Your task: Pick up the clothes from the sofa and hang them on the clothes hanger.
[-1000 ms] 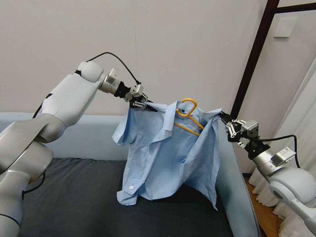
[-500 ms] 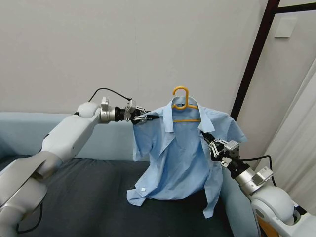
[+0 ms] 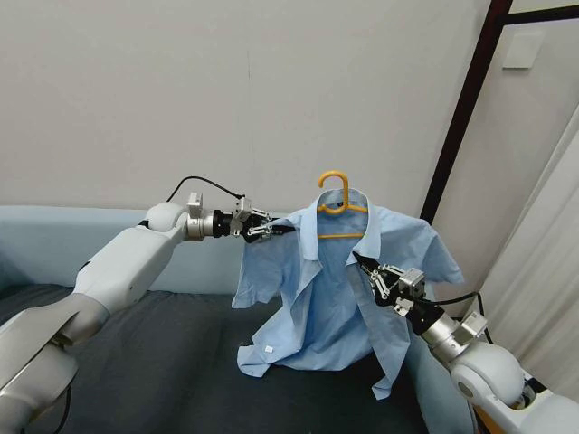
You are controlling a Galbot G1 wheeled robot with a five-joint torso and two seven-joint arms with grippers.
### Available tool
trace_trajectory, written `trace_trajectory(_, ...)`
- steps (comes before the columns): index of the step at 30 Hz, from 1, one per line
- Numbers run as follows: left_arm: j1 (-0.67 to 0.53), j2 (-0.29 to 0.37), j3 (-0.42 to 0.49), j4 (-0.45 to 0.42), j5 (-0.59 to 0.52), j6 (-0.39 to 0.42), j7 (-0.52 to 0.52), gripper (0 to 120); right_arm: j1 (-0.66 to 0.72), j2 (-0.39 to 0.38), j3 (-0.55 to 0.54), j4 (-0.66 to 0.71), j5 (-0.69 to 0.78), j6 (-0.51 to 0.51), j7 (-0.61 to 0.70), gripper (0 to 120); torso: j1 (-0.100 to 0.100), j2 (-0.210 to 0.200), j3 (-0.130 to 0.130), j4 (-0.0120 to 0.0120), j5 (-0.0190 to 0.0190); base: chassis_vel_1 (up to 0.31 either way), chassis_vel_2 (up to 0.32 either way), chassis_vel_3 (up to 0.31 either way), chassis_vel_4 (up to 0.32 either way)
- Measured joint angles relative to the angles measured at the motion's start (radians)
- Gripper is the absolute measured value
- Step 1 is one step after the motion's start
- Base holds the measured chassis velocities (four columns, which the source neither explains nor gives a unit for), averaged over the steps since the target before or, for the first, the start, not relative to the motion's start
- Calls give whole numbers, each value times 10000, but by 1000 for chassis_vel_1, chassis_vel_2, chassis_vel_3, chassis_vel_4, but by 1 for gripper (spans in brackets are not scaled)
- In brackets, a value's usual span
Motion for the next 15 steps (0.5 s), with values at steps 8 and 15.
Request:
trace_trajectory(8, -321, -440, 31, 280, 81, -34, -432, 7, -271, 71, 33, -184, -191, 153, -879, 0, 0, 0, 0, -3, 2, 0, 0, 0, 0)
trace_trajectory(15, -522, -353, 90, 328, 73, -39, -280, 7, -335, 182, -25, -343, -440, 211, -814, 0, 0, 0, 0, -1, 2, 0, 0, 0, 0)
